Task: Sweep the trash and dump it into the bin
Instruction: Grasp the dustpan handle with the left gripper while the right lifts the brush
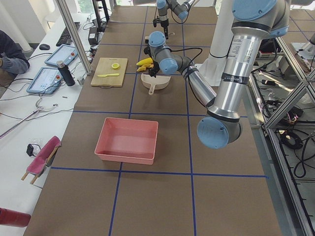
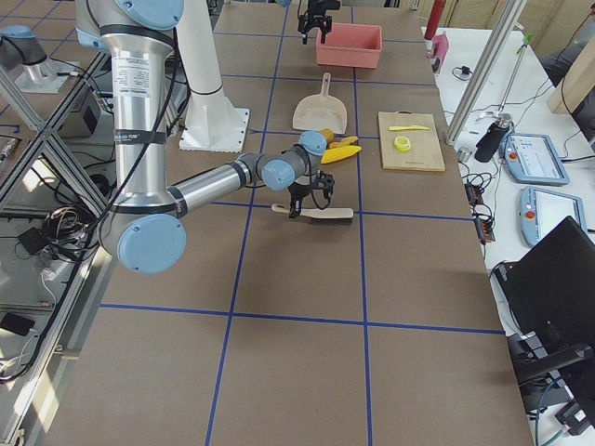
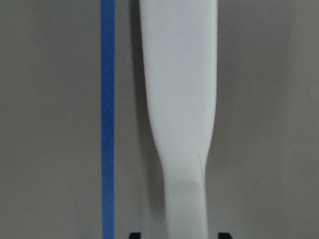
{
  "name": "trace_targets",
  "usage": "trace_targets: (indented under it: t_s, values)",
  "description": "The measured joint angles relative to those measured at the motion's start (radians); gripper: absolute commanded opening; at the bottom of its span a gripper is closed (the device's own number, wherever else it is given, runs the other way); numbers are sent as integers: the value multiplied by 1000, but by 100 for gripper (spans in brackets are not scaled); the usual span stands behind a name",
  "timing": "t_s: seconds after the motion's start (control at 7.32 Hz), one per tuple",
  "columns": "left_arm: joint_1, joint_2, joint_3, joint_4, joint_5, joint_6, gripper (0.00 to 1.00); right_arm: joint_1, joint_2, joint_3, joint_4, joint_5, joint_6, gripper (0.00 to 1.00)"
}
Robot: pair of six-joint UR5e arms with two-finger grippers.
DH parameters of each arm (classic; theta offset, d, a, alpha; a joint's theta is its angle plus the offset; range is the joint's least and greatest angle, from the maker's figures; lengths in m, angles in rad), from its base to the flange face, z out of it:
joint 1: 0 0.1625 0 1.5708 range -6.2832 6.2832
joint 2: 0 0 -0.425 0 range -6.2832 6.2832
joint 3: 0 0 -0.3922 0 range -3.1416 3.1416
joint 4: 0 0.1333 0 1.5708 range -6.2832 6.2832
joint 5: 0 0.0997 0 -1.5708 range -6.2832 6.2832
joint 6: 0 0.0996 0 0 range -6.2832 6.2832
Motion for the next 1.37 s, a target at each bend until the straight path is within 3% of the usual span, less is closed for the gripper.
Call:
trace_targets:
  t_s: [0.41, 0.68, 0.96, 1.37]
  values:
    - [24, -30, 72, -5, 99, 224, 99, 33, -6, 32, -11, 13, -4, 0]
    - [46, -29, 112, -43, 137, 279, 99, 82, 14, 81, -86, 36, -12, 0]
    - [80, -9, 145, -139, 223, 300, 97, 127, 119, 103, -209, 32, -60, 0]
    - [143, 45, 226, -332, 313, 335, 95, 148, 315, 83, -449, -8, -291, 0]
